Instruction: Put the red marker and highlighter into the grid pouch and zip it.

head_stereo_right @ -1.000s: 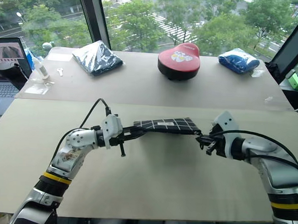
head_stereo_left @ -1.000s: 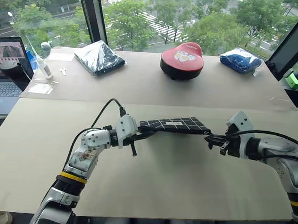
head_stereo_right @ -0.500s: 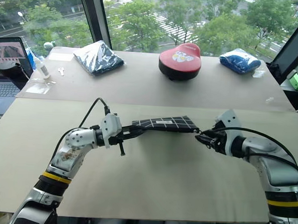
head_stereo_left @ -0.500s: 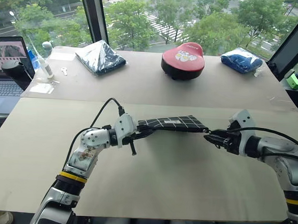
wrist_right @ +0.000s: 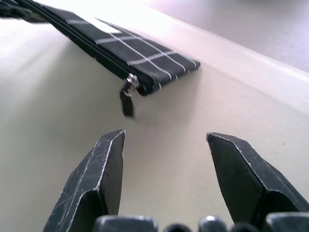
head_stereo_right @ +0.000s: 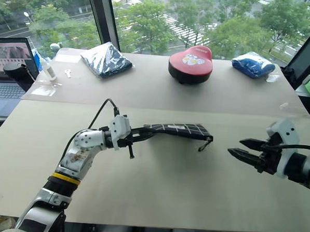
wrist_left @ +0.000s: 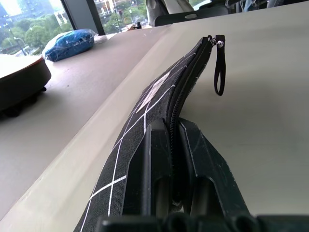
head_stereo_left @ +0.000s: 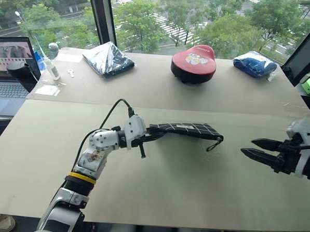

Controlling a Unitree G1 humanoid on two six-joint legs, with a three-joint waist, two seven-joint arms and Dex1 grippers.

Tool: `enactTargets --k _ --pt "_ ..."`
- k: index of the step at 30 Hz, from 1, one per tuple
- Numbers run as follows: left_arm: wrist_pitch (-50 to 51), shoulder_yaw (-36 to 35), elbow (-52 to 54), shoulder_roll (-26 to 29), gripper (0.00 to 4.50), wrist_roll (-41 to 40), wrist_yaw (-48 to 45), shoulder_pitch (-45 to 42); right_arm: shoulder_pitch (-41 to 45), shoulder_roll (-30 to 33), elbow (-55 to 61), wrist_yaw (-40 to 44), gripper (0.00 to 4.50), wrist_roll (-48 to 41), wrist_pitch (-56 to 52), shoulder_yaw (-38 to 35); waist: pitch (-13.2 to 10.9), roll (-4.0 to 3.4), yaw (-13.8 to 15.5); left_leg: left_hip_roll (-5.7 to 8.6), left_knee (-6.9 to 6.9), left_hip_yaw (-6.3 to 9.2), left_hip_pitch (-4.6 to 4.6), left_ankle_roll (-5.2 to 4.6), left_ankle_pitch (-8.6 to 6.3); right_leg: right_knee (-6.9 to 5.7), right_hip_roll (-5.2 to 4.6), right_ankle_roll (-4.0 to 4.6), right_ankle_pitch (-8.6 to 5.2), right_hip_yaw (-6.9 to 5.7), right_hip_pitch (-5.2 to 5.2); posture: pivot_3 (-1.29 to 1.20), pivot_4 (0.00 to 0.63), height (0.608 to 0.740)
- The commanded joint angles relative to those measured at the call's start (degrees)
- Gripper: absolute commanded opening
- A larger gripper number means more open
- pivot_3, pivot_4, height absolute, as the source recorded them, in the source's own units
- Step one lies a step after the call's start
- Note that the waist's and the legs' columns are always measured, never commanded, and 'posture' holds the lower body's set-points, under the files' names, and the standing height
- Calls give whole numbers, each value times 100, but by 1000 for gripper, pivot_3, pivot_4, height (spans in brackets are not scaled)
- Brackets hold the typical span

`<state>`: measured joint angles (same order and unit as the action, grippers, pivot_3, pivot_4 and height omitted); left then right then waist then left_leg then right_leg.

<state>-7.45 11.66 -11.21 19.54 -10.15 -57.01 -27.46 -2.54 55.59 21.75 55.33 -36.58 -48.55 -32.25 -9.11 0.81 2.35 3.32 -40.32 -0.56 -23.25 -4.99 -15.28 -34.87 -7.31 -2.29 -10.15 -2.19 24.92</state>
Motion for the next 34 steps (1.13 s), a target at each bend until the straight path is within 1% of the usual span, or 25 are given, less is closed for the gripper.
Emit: enactTargets --k 1,2,3,4,6,9,10,11,13,15,18,20,23,25,30,34 --pt "-240 112 -176 -128 834 -18 -186 -220 -16 -78 353 -179 3106 -276 -123 -313 0 1 -4 -1 0 0 1 0 0 2 0 0 0 0 -2 0 150 740" --pt "-157 160 -204 -125 981 -76 -334 -241 -19 -109 396 -249 3106 -264 -125 -218 -1 1 -3 0 0 0 1 -1 -1 3 0 0 0 0 -3 0 150 740" --pt "-168 183 -240 -120 1227 -83 -416 -269 -28 -135 435 -298 3106 -219 -90 -111 -1 1 -4 0 -1 0 1 -1 -1 3 0 0 0 -1 -3 0 150 740" --pt "-118 189 -250 -98 1699 -98 -493 -289 -27 -167 462 -330 3106 -208 -74 -34 -1 1 -5 -1 -1 0 1 -1 -1 2 0 0 0 -1 -3 0 150 740" --pt "82 94 -171 -58 2438 -232 -562 -286 -4 -195 465 -375 3106 -214 -54 44 -1 1 -9 -1 -1 0 1 -1 -1 2 0 0 0 -1 -2 0 150 740" --pt "1178 -260 364 110 3549 -897 -583 -134 16 -179 354 -359 3106 -186 17 112 -1 2 -11 -1 -2 0 -1 -1 -1 1 0 -1 0 -1 0 0 150 740" --pt "1467 -341 525 175 4016 -1066 -595 -88 17 -172 328 -355 3106 -175 37 129 -1 1 -18 -1 -2 1 -1 -2 -1 0 0 -1 -1 0 1 0 150 740" --pt "1913 -386 990 235 4245 -1334 -482 121 34 -162 274 -343 3106 -156 66 154 -1 1 -23 -2 -2 0 -1 -2 -1 -1 0 -1 -1 0 1 0 150 740" --pt "2855 -797 1389 539 4245 -2040 -465 231 86 -152 160 -332 3106 -97 146 225 -1 1 -31 -3 -2 0 0 -2 -1 0 1 -2 -1 0 2 0 150 740" --pt "3488 -1313 1634 794 4245 -2582 -287 316 172 -192 24 -328 3106 -47 261 293 -1 1 -40 -5 -2 1 1 -2 -1 -2 2 -3 -2 2 2 0 150 740" --pt "4194 -2118 1774 1053 4245 -3108 337 428 278 -317 -222 -360 3106 116 602 428 -1 2 -29 -7 -3 3 8 1 1 -4 8 -3 -3 0 -4 0 150 740" --pt "4607 -2567 1739 1390 4245 -3280 546 594 375 -429 -475 -371 3106 178 806 489 -1 2 -36 -7 -2 3 10 1 1 -2 10 -3 -3 1 -7 0 150 740" --pt "4562 -2998 1825 1787 4245 -3119 730 1043 489 -475 -906 -293 3106 309 1022 646 -1 1 -93 -4 2 1 11 8 4 -4 13 -4 -4 4 -2 0 150 740" --pt "4559 -3163 1914 1933 4245 -3114 755 1301 596 -472 -1146 -281 3106 389 1139 755 -2 1 -98 -4 3 1 13 16 9 -1 12 -3 -4 4 -4 0 150 740" --pt "4776 -3563 2000 1972 4245 -3390 956 1625 969 -503 -1641 -268 3106 490 1316 981 -2 1 -85 -5 3 2 14 13 7 -1 10 0 -4 4 -6 0 150 740" --pt "4875 -3688 2097 1951 4245 -3451 1148 1810 1160 -562 -1722 -266 3106 529 1353 1201 -2 1 -83 -6 7 7 13 23 11 -3 11 2 -5 4 -1 0 150 740"
